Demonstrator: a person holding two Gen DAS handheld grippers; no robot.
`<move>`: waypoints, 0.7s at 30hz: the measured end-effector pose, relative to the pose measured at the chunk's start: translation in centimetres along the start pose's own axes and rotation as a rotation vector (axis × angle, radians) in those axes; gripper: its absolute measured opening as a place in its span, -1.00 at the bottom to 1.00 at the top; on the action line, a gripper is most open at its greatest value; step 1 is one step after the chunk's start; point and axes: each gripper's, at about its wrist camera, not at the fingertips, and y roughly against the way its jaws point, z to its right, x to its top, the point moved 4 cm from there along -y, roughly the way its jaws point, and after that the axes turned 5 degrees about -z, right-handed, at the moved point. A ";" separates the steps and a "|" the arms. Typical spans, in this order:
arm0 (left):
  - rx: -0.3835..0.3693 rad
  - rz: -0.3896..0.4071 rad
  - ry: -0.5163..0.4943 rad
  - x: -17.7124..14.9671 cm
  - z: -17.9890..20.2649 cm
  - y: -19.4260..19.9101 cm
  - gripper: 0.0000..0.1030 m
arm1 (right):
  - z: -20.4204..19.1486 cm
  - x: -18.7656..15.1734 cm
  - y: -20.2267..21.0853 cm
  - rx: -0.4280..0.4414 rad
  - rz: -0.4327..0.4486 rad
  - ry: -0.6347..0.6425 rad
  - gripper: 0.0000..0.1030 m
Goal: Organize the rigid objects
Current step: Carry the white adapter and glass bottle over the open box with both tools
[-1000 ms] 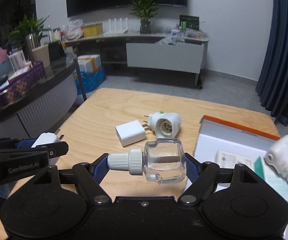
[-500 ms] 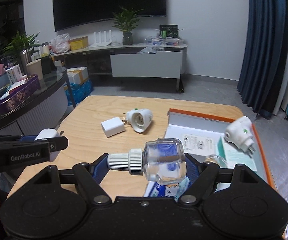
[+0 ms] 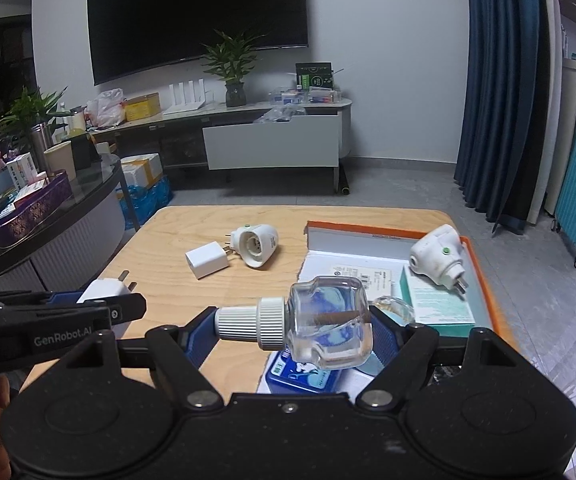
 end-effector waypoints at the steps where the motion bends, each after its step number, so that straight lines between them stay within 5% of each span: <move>1: -0.002 0.000 -0.003 -0.1 0.2 0.0 -0.18 | 0.2 -0.1 0.1 -0.001 0.001 -0.004 0.79; 21: -0.039 -0.012 -0.065 -0.5 3.6 -0.1 -0.18 | 3.7 -0.8 1.4 -0.041 0.024 -0.078 0.79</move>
